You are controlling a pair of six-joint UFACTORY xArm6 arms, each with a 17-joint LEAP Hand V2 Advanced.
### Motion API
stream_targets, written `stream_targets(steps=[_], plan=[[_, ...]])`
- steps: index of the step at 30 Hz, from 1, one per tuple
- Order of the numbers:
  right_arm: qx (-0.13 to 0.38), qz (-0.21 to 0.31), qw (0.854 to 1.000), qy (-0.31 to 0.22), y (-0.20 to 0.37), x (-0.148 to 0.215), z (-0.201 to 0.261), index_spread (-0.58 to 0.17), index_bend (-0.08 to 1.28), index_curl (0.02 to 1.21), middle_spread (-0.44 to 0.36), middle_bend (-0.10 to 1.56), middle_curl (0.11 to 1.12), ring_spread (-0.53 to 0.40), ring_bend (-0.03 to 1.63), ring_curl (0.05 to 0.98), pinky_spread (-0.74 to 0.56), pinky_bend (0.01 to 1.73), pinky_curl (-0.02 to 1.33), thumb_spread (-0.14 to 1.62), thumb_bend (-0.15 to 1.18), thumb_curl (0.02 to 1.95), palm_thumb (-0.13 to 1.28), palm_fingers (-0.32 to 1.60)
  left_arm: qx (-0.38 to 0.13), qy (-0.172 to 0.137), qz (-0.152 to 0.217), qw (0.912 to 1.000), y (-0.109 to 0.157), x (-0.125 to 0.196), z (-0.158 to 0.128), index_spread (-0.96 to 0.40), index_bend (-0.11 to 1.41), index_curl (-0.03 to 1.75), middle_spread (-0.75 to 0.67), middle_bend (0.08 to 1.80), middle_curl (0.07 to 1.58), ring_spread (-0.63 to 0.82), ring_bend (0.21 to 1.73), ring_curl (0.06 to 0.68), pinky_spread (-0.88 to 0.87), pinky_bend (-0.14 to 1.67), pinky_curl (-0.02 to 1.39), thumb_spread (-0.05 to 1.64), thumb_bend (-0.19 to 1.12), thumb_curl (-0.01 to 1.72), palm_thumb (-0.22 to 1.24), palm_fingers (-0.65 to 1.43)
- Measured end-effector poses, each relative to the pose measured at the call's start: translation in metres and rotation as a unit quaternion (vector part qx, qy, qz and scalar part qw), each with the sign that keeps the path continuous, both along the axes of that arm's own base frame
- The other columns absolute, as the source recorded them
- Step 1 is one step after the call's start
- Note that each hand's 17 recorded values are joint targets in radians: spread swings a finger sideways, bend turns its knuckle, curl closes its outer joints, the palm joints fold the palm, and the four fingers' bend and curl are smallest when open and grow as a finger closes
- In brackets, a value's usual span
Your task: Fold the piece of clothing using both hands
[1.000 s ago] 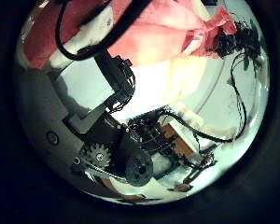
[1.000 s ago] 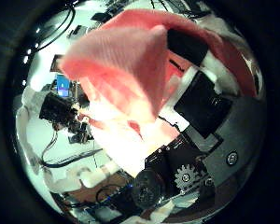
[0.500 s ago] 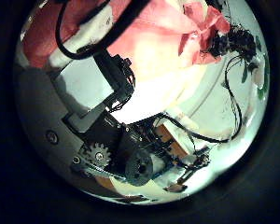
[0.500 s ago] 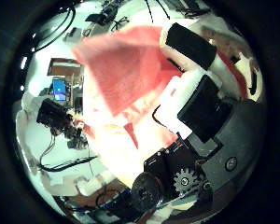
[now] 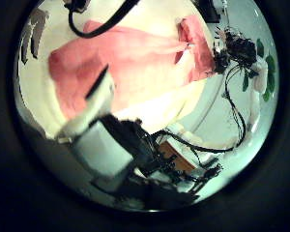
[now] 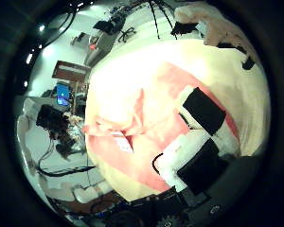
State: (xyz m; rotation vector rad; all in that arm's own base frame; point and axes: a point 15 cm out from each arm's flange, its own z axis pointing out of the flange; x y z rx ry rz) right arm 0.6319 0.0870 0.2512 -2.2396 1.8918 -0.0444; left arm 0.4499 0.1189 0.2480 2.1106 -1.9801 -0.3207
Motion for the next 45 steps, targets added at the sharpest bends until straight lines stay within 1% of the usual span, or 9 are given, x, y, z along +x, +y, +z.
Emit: stream_targets(steps=[5,7,11,15,21,27,30,39,45], plan=[[0.002,-0.004,0.999,-0.038,-0.011,-0.003,0.055,-0.386,0.49,0.63,-0.144,0.79,0.53,-0.192,1.03,0.418,0.0,0.65,0.56,1.38,-0.02,0.37,0.77,0.31,0.002,-0.017,-0.003,0.9999,-0.003,-0.012,0.02,-0.05,0.19,0.6,0.03,0.37,0.45,-0.05,0.8,0.428,-0.27,0.59,0.67,1.1,-0.03,0.28,0.49,-0.09],[0.001,-0.001,0.999,-0.046,-0.014,-0.013,0.08,-0.386,0.47,0.62,-0.154,0.79,0.53,-0.187,1.02,0.412,0.04,0.63,0.55,1.38,-0.02,0.37,0.74,0.32,0.004,-0.027,-0.006,0.9996,-0.005,-0.021,0.032,-0.02,0.19,0.57,0.15,0.29,0.41,0.12,0.69,0.377,-0.02,0.49,0.62,1.08,-0.04,0.28,0.45,-0.12],[-0.005,0.013,1.0,-0.004,-0.023,-0.046,0.09,-0.386,0.46,0.6,-0.154,0.77,0.51,-0.157,0.94,0.388,0.12,0.57,0.52,1.37,-0.02,0.34,0.67,0.23,0.008,-0.057,-0.015,0.9982,-0.01,-0.029,0.051,0.01,0.17,0.52,0.25,0.21,0.37,0.32,0.56,0.315,0.27,0.39,0.53,1.06,-0.03,0.28,0.4,-0.09],[-0.011,0.032,0.997,0.064,-0.041,-0.088,0.091,-0.389,0.42,0.56,-0.163,0.73,0.48,-0.094,0.81,0.34,0.19,0.51,0.48,1.37,-0.02,0.32,0.63,0.14,0.002,-0.067,-0.031,0.9973,-0.026,-0.039,0.059,0.01,0.16,0.47,0.31,0.17,0.34,0.41,0.5,0.282,0.41,0.35,0.47,1.04,-0.03,0.28,0.37,-0.06],[-0.033,0.097,0.987,0.125,-0.074,-0.12,0.075,-0.395,0.35,0.5,-0.17,0.51,0.4,0.031,0.62,0.272,0.27,0.47,0.43,1.35,-0.01,0.31,0.63,-0.01,-0.015,-0.045,-0.052,0.9975,-0.054,-0.065,0.049,0.02,0.16,0.41,0.33,0.17,0.31,0.46,0.46,0.264,0.5,0.33,0.42,1.03,-0.02,0.29,0.36,-0.04],[-0.074,0.126,0.971,0.189,-0.105,-0.13,0.021,-0.423,0.22,0.42,-0.144,0.33,0.34,0.116,0.48,0.224,0.29,0.44,0.39,1.27,-0.01,0.32,0.69,-0.05,-0.02,-0.034,-0.063,0.9973,-0.066,-0.073,0.04,0.02,0.16,0.38,0.33,0.17,0.29,0.48,0.45,0.259,0.52,0.32,0.39,1.03,-0.02,0.29,0.36,-0.02],[-0.069,0.135,0.965,0.212,-0.105,-0.138,-0.006,-0.429,0.19,0.4,-0.14,0.28,0.33,0.133,0.42,0.211,0.29,0.4,0.37,1.33,-0.01,0.3,0.67,-0.03,-0.024,-0.023,-0.066,0.9973,-0.071,-0.08,0.031,0.02,0.17,0.37,0.33,0.17,0.28,0.48,0.44,0.258,0.52,0.32,0.38,1.03,-0.02,0.29,0.37,-0.02],[-0.069,0.14,0.971,0.182,-0.091,-0.119,-0.074,-0.421,0.19,0.38,-0.137,0.21,0.32,0.15,0.31,0.196,0.29,0.3,0.33,1.46,-0.01,0.24,0.6,0.04,-0.024,-0.021,-0.064,0.9974,-0.071,-0.082,0.027,0.02,0.17,0.35,0.32,0.17,0.27,0.48,0.43,0.257,0.52,0.33,0.36,1.05,-0.02,0.3,0.38,-0.01],[-0.071,0.132,0.968,0.202,-0.09,-0.121,-0.11,-0.384,0.16,0.35,-0.031,0.18,0.32,0.163,0.29,0.205,0.3,0.32,0.33,1.31,-0.02,0.24,0.54,0.04,-0.025,-0.017,-0.063,0.9976,-0.07,-0.084,0.023,0.02,0.17,0.34,0.32,0.17,0.27,0.48,0.44,0.258,0.52,0.34,0.35,1.06,-0.02,0.3,0.4,-0.01]])
